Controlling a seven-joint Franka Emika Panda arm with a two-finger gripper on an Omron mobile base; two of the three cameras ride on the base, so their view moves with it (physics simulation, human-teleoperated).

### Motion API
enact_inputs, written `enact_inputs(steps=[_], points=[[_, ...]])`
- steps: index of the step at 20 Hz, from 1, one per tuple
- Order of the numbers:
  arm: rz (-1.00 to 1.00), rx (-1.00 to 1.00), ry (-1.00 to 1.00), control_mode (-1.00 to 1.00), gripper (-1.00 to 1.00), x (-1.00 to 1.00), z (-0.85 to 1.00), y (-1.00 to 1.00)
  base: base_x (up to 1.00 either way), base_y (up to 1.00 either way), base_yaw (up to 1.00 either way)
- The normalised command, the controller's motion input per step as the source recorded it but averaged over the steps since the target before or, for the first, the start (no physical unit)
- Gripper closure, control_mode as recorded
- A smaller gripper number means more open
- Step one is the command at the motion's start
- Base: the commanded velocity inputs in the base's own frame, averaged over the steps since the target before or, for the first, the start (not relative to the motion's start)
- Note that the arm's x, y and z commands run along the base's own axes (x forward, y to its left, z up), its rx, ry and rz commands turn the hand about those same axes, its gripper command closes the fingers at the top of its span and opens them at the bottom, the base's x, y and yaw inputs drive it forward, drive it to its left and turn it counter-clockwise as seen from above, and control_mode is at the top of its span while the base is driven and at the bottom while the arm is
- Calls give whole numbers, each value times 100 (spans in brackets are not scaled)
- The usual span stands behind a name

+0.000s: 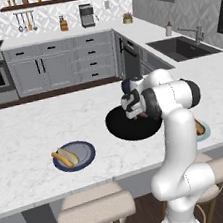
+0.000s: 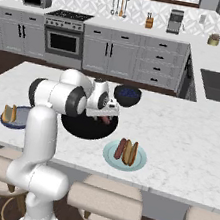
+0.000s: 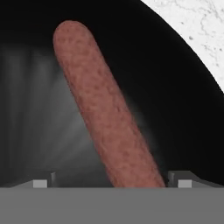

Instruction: Place one bun and one sausage from the bowl on each plate.

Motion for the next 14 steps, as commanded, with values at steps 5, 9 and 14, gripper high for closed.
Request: enact_inputs(steps=[5, 9, 14], points=[[0, 0, 4, -100, -100, -41, -6, 27, 0, 0, 0], [0, 0, 1, -100, -100, -36, 0, 25, 0, 0, 0], [-4, 0, 0, -100, -100, -2, 32, -7, 0, 0, 0]])
